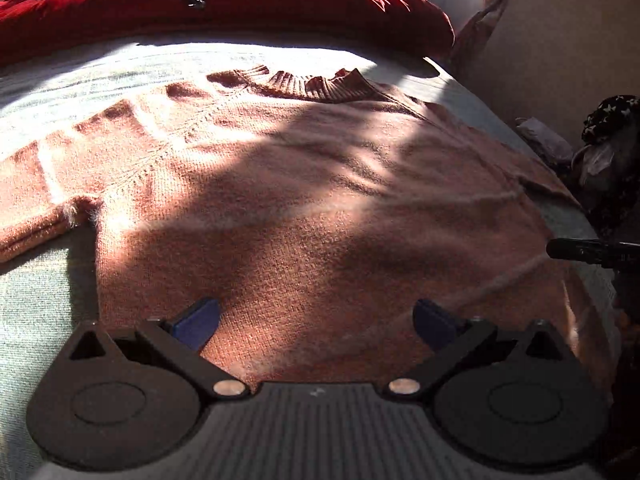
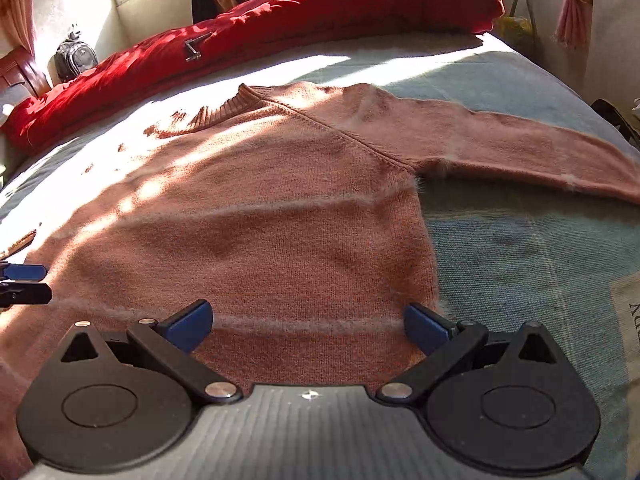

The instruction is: Fold clothes

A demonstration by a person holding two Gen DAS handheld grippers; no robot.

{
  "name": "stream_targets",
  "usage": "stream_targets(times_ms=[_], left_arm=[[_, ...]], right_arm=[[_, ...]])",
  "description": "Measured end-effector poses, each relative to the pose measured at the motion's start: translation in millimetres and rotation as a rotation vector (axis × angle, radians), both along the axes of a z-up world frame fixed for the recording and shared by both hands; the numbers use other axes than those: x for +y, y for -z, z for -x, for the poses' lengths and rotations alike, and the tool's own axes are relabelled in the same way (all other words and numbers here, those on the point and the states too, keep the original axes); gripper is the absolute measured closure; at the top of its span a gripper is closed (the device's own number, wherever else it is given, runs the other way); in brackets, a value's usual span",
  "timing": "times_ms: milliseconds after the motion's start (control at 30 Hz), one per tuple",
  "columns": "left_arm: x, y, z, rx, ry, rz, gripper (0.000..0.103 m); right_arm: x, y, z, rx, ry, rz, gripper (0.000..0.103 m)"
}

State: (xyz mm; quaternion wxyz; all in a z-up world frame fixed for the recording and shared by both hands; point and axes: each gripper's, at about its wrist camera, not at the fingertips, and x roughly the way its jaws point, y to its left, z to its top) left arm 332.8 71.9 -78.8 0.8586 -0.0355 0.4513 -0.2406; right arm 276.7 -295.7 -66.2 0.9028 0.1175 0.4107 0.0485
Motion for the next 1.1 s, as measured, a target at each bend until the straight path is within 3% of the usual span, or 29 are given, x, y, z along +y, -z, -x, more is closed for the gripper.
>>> stream_targets(times_ms=[100, 300, 567, 800, 933, 1100], left_arm=[[-2.0, -4.8, 1.6, 0.018, -0.036, -0.012, 0.001], [-14.6, -12.0, 5.5, 0.034, -0.054, -0.045, 0.001], [-26.7, -26.4, 8.5, 0.007, -0.071, -0.109, 0.001], [-35.6, -24.0, 10.1, 0.022, -0.063, -0.155, 0.001], [-36.6, -26.0, 9.4, 0.017, -0.062, -0.170, 0.001], [-36.3, -26.2, 8.7, 0.020, -0.076, -0.188, 0.001]], right_arm=[[-31.2, -13.2, -3.8, -0.055, 0.058, -0.072, 0.000], [-126.9, -41.1, -37.8, -0.144, 0.229, -0.090, 0.000], [-266.9, -46.1, -73.0, -0.142, 0.363, -0.307, 0.000], [-316.1, -8.0, -87.3, -0.071, 0.429, -0.421, 0.000], [-318.9, 15.2, -85.4, -0.019, 0.455, -0.422, 0.000], [-335.1, 18.0, -72.0, -0.044, 0.495, -0.409, 0.000]])
